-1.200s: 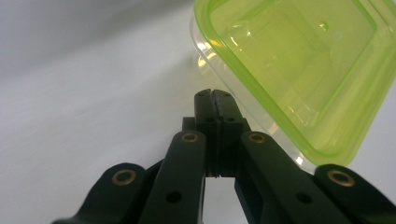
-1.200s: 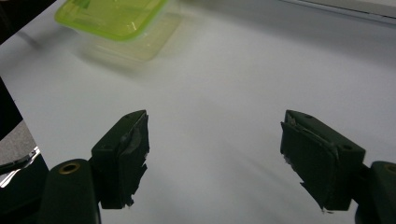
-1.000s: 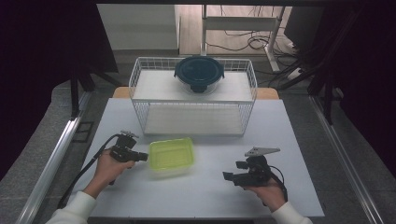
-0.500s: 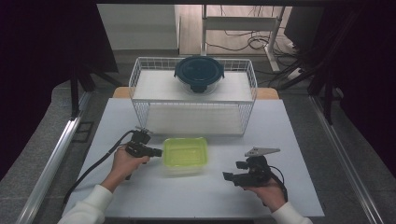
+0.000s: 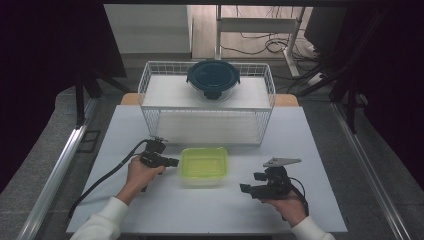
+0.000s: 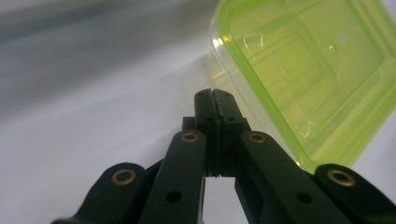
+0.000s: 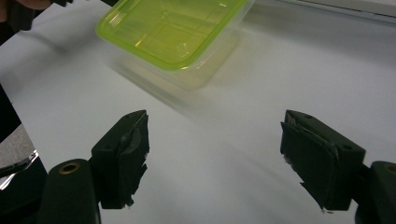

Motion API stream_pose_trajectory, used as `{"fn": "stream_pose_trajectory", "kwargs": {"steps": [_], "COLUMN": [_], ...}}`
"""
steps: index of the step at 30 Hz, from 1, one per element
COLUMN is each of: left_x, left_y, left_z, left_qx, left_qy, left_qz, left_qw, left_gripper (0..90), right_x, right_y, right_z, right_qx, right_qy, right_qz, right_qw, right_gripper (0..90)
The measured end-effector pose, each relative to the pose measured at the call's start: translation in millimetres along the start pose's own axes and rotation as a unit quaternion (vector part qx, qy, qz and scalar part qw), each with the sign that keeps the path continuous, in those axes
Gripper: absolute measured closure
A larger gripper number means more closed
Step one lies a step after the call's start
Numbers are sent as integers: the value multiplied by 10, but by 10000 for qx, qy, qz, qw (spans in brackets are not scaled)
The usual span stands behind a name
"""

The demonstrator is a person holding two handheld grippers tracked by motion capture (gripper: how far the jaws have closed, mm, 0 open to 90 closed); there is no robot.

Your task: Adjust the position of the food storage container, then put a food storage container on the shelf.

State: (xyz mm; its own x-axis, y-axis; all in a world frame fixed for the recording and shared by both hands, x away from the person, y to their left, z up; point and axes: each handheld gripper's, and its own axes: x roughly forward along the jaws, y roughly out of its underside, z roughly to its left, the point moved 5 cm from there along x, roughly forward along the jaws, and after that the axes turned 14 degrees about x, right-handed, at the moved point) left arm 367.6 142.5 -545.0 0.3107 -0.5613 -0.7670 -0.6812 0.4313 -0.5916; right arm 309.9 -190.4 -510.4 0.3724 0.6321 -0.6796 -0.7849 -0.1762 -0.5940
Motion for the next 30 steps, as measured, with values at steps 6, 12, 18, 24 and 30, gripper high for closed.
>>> {"fn": "stream_pose_trajectory", "kwargs": {"steps": [6, 12, 18, 24, 30], "left_x": [-316, -481, -569, -597, -571], "left_y": [119, 195, 240, 214, 194], "left_z": [-72, -195, -226, -252, -265], "left_qx": [42, 161, -7, -42, -130], "left_qy": [-206, -286, -503, -271, -104], "left_qz": [-465, -684, -704, -902, -941], "left_qw": [9987, 9971, 9962, 9955, 9954], "left_gripper": [895, 822, 329, 282, 241], "right_x": [-2, 18, 26, -17, 20], "right_y": [-8, -48, -79, -111, -150], "right_z": [-36, -74, -116, -165, -203], "right_qx": [40, 85, 121, 182, 249], "right_qy": [38, 107, 91, 39, -22], "right_qz": [-46, -147, -239, -340, -344], "right_qw": [10000, 9998, 9996, 9992, 9991], "right_gripper": [235, 235, 235, 235, 232]}}
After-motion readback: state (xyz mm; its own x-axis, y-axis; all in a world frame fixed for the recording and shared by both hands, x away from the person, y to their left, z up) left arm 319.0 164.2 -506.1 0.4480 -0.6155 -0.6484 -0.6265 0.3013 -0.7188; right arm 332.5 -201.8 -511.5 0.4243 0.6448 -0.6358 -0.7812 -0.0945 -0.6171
